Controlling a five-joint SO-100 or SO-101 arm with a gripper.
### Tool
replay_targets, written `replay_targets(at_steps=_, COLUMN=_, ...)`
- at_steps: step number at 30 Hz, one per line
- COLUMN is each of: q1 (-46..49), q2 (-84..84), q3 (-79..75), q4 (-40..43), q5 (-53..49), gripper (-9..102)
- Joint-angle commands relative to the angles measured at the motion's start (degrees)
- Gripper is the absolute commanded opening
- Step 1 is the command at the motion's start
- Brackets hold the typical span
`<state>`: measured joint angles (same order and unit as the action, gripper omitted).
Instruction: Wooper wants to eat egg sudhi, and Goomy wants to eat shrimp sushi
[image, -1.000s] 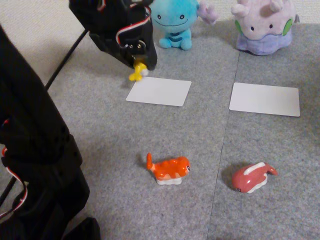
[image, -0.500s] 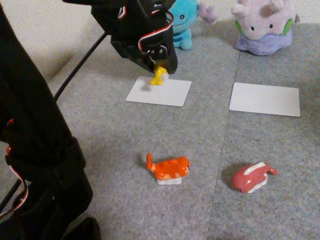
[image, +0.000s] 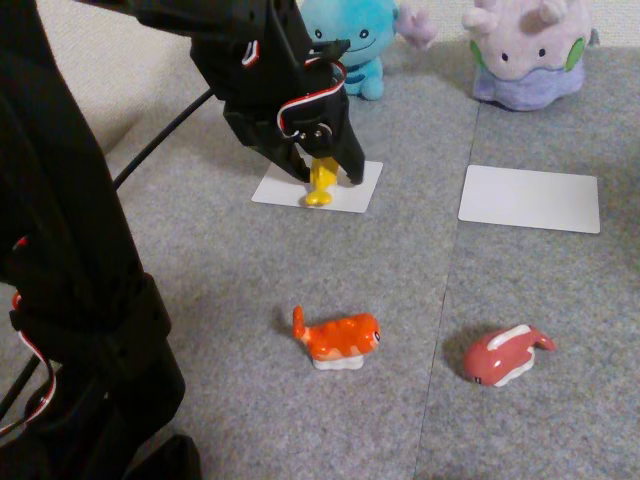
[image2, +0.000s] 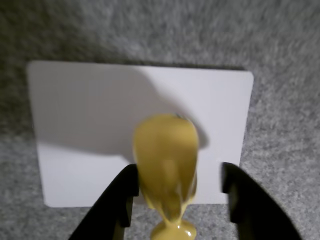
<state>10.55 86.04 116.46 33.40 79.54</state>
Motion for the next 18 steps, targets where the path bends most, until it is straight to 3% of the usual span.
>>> replay_targets(at_steps=1, q1=0.5, q2=0.4, q3=-1.1, q4=-1.1, q5=0.4, gripper=24)
replay_targets(at_steps=9, q1=0.4, q2=6.2, q3=-1.1, q4=1.4, q5=4.4, gripper=35)
replay_targets(at_steps=18, q1=-7.7, q2=26.7, q3=-1.1, q4=16.3, q5=4.8, gripper=38)
